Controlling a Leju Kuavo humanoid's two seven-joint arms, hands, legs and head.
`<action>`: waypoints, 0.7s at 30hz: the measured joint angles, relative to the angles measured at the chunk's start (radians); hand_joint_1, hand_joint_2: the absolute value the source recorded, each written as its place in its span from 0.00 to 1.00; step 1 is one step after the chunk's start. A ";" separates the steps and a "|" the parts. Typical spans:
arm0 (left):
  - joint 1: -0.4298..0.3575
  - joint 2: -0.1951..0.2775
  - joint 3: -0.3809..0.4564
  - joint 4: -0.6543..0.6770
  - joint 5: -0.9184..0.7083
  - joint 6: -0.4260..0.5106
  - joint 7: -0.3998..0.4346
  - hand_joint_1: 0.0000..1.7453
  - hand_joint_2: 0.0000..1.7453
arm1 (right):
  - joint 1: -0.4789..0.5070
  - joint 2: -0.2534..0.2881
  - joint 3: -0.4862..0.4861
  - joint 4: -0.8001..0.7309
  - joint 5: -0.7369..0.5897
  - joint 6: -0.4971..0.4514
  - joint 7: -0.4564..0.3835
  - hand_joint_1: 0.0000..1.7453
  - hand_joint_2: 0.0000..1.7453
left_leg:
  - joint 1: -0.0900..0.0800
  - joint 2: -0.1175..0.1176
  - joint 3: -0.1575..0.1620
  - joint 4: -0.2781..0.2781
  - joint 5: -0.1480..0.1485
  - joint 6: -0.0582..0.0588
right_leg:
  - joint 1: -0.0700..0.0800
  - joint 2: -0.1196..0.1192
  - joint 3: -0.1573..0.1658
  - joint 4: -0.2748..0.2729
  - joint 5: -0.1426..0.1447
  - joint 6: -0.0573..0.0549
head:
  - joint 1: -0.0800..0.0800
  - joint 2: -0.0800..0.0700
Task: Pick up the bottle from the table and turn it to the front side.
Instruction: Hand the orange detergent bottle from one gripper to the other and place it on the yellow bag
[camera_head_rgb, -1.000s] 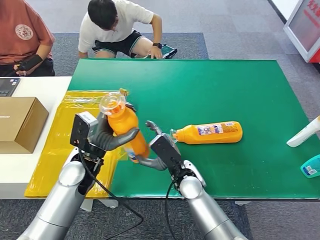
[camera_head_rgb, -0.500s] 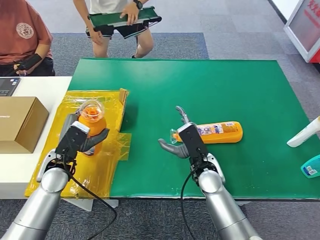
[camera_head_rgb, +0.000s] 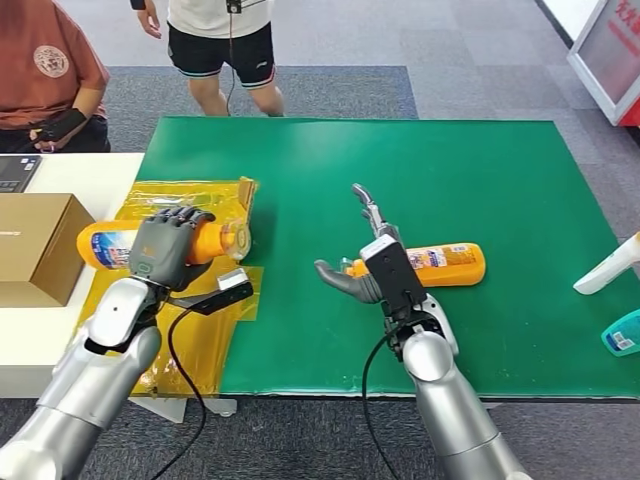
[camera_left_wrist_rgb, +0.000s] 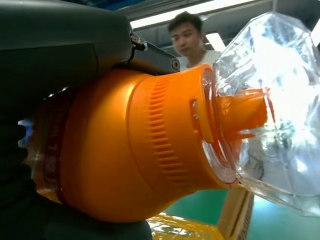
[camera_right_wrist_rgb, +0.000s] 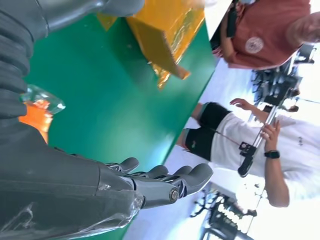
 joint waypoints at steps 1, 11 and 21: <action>-0.014 -0.008 -0.011 0.026 -0.026 0.001 0.004 1.00 1.00 | -0.003 0.000 0.008 -0.005 0.000 0.002 -0.001 0.00 1.00 | 0.000 0.000 0.000 0.000 0.000 0.000 | 0.000 0.000 0.000 0.000 0.000 0.000 | 0.000 0.000; -0.100 -0.084 -0.090 0.247 -0.107 -0.006 -0.019 1.00 1.00 | -0.013 0.000 0.077 -0.058 -0.010 0.027 -0.015 0.00 1.00 | 0.000 0.000 -0.001 0.000 0.000 0.000 | 0.000 0.000 0.000 0.000 0.000 0.000 | 0.000 0.000; -0.106 -0.139 -0.118 0.378 -0.095 0.004 -0.021 1.00 1.00 | -0.012 0.000 0.111 -0.075 -0.019 0.028 -0.016 0.00 1.00 | 0.000 0.000 -0.001 0.000 0.000 0.000 | 0.000 0.000 -0.001 0.000 0.000 0.000 | 0.000 0.000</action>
